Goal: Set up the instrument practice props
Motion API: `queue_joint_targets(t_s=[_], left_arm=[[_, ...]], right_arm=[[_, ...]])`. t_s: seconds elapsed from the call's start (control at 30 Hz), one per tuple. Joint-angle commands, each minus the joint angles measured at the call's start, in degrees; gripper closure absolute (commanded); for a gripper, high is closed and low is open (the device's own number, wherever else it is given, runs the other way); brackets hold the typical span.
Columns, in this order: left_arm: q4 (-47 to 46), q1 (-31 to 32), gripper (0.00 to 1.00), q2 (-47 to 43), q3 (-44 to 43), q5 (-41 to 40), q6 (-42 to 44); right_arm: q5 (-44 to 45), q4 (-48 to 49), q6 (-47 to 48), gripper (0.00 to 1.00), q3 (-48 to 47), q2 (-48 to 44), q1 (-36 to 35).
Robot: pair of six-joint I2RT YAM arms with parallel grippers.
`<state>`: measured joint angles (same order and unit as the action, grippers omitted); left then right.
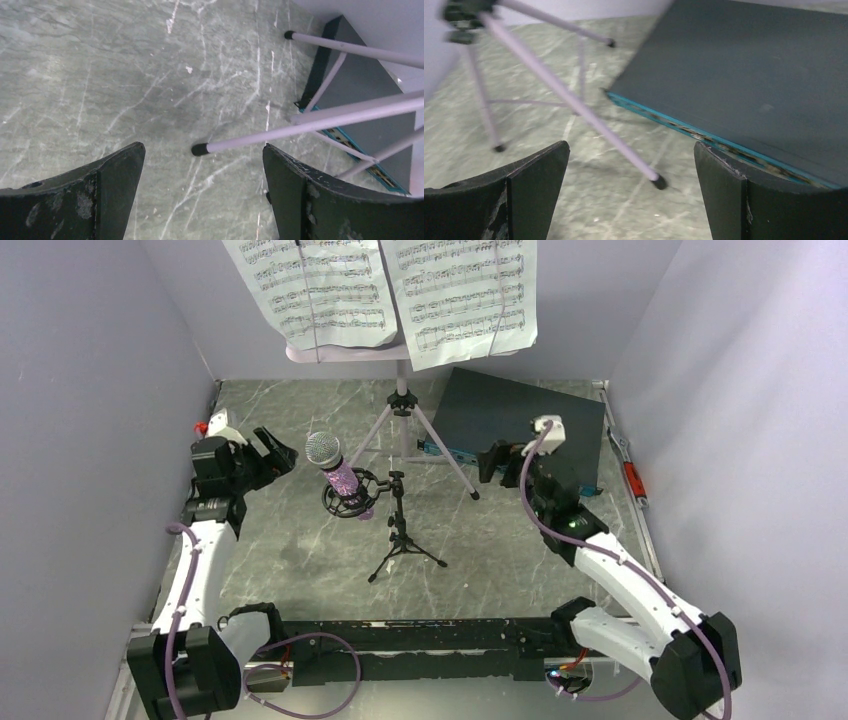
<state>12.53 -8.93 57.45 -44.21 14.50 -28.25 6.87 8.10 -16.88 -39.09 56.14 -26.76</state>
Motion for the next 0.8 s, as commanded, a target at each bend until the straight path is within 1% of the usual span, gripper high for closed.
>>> queue_joint_targets(t_s=[0.0, 0.13, 0.27, 0.33, 0.37, 0.43, 0.5, 0.53, 0.63, 0.67, 0.7, 0.77], left_arm=[[-9.02, -0.22, 0.06, 0.75, 3.07, -5.03, -1.16], [-17.97, -0.22, 0.06, 0.51, 9.25, -11.91, -2.18], [-30.30, -0.20, 0.06, 2.17, 17.60, -19.67, -3.19], [-35.02, -0.10, 0.06, 4.50, 20.32, -21.73, -2.01], [-35.70, 0.02, 0.06, 5.71, 20.47, -22.83, -1.04], [-35.20, 0.71, 0.06, 8.26, 19.93, -26.35, 0.24], [-38.09, 1.71, 0.06, 11.16, 19.72, -27.52, 4.27], [-37.94, 1.95, 0.06, 11.98, 19.05, -26.93, 5.78], [-45.15, 3.67, 0.06, 15.37, 20.06, -27.89, 12.56], [-45.92, 3.78, 0.06, 16.64, 19.77, -28.02, 14.31], [-44.35, 4.05, 0.06, 17.26, 19.05, -27.66, 15.86], [-49.49, 4.53, 0.06, 18.70, 21.05, -27.33, 18.59]], right_arm=[[15.61, 5.94, -0.41, 0.00, 8.09, -4.29, 2.92], [26.20, 8.97, 0.68, 0.00, 14.34, -5.56, 6.14], [30.45, 12.31, 1.55, 0.00, 16.58, -3.87, 11.85], [31.50, 16.16, 3.46, 0.00, 17.68, -1.97, 14.05], [32.29, 19.06, 5.10, 0.00, 18.67, -0.94, 14.67], [31.90, 26.51, 8.37, 0.00, 21.49, 1.31, 15.71], [29.79, 32.83, 9.35, 0.00, 24.00, 4.14, 16.44], [29.03, 35.46, 10.12, 0.00, 24.91, 6.26, 16.63], [29.19, 40.57, 13.55, 0.00, 25.39, 11.56, 16.74], [29.34, 41.45, 13.74, 0.00, 25.12, 12.84, 16.74], [28.96, 42.82, 13.76, 0.00, 25.30, 13.94, 16.81], [27.50, 48.72, 14.24, 0.00, 27.05, 16.23, 17.07]])
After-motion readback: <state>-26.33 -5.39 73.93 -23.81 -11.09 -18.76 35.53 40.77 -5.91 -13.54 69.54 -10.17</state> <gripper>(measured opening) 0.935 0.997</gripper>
